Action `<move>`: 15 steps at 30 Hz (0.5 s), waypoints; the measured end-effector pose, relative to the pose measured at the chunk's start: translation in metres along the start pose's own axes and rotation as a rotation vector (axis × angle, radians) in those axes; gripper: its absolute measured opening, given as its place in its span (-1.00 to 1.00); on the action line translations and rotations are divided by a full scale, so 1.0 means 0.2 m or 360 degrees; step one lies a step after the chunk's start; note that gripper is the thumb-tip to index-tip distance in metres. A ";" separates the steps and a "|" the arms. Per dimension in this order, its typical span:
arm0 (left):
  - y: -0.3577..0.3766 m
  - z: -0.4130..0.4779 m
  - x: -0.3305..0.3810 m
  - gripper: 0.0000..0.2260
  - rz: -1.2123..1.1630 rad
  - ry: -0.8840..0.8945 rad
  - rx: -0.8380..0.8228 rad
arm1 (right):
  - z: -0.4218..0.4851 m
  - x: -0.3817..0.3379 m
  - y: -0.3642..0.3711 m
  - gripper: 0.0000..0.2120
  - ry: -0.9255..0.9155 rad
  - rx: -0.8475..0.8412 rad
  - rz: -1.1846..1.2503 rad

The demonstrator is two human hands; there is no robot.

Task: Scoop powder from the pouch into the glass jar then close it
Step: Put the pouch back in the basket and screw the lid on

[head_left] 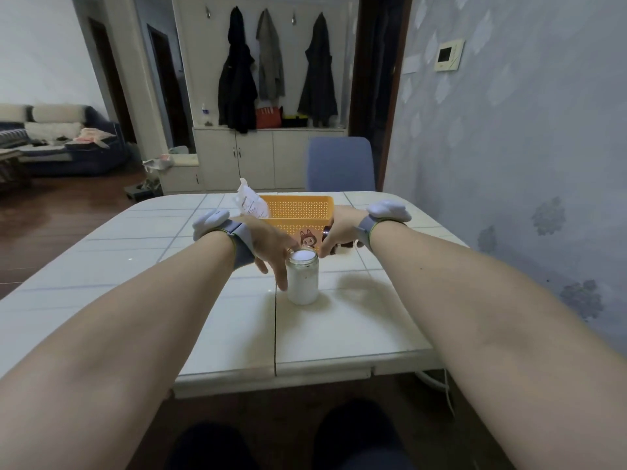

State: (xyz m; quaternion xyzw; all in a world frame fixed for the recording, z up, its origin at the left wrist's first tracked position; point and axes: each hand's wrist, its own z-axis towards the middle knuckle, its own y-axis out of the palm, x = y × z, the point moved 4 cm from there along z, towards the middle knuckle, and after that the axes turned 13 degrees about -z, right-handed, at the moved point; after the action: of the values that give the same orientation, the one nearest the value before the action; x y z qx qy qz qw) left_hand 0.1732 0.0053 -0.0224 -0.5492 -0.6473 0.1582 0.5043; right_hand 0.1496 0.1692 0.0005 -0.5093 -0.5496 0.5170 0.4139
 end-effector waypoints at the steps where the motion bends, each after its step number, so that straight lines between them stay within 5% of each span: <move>1: 0.02 -0.01 -0.01 -0.33 -0.0088 0.0020 0.0010 | -0.03 -0.01 -0.02 -0.56 -0.0007 -0.0005 -0.0034; 9: 0.07 0.10 -0.12 -0.50 -0.0483 0.0226 0.0386 | -0.09 -0.08 -0.10 -0.36 -0.0195 -0.0173 0.0160; 15: 0.05 0.18 -0.11 -0.49 -0.0562 0.0325 0.0495 | 0.01 -0.10 -0.12 -0.26 -0.0283 -0.0050 0.0102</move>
State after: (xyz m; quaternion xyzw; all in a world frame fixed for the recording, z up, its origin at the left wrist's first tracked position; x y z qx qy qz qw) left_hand 0.1461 0.0029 -0.0556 -0.3567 -0.6469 0.1090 0.6652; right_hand 0.1467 0.1497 0.0260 -0.4851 -0.5757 0.5644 0.3386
